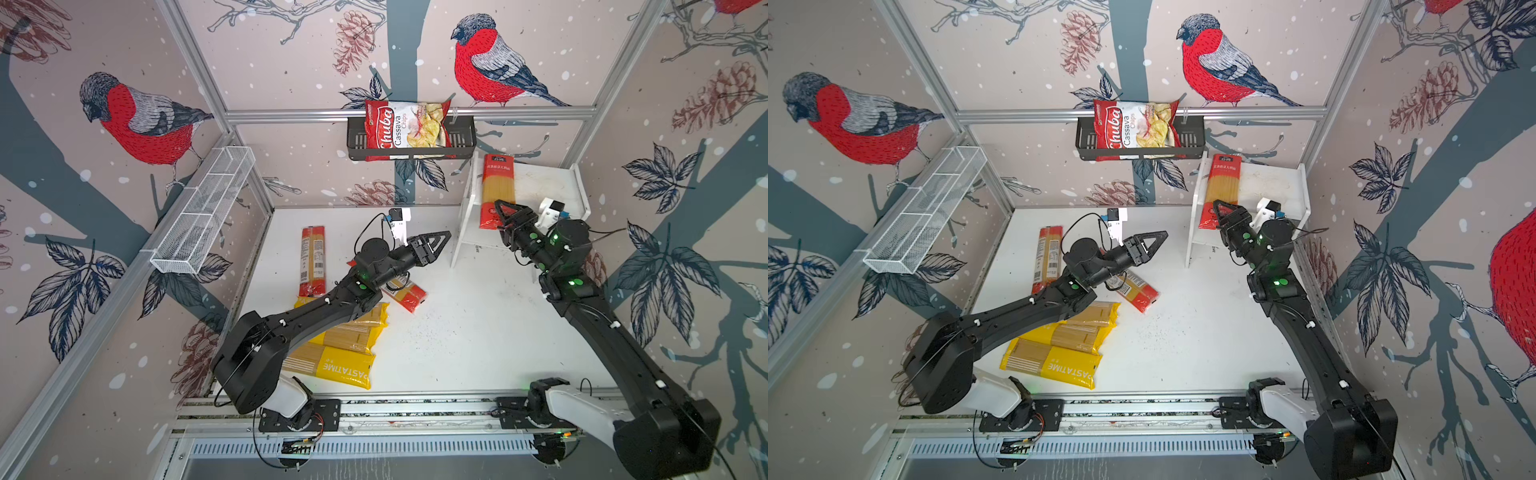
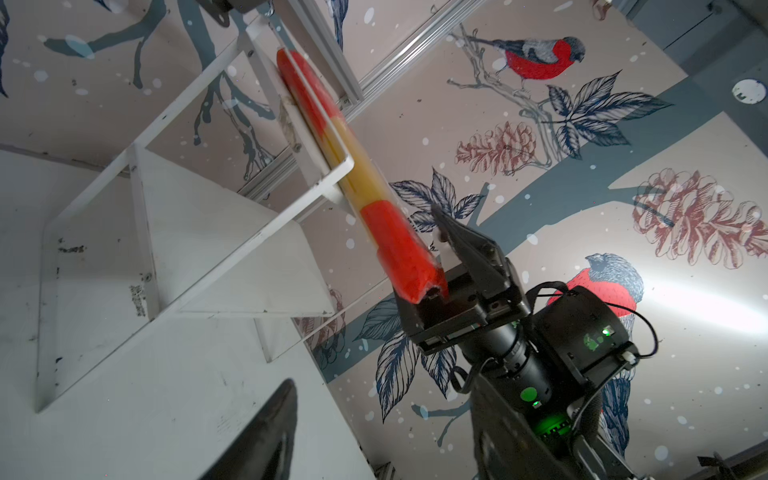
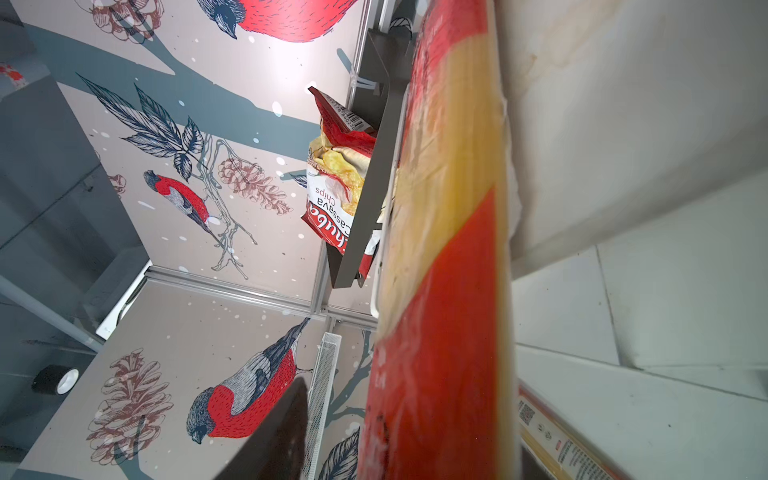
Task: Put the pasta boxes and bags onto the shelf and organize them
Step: 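Carry the pack onto the shelf with the right gripper while the left releases, then open the right gripper, leaving the pack standing on the shelf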
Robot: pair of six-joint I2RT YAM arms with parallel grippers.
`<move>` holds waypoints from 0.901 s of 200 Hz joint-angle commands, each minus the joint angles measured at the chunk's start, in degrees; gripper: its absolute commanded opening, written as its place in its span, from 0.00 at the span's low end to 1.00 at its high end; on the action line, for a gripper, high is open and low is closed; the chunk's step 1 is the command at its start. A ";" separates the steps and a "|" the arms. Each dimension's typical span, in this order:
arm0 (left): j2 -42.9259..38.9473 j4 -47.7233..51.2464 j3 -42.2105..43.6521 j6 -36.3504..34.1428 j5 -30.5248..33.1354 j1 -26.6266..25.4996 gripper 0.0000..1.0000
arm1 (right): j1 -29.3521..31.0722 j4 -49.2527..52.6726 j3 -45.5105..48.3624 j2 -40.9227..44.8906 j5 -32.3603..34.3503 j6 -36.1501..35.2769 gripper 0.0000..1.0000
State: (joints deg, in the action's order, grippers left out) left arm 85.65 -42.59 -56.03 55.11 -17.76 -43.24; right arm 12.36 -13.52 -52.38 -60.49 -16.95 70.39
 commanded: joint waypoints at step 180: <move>-0.48 0.27 2.50 -2.45 2.99 -3.07 0.64 | -2.73 -3.99 -3.62 -6.31 -5.54 -3.32 0.18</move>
State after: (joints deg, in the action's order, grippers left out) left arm 85.62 -42.37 -53.80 54.28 -15.77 -46.33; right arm 9.80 -13.63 -56.31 -66.78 -20.58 67.64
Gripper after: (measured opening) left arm 0.640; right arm 0.191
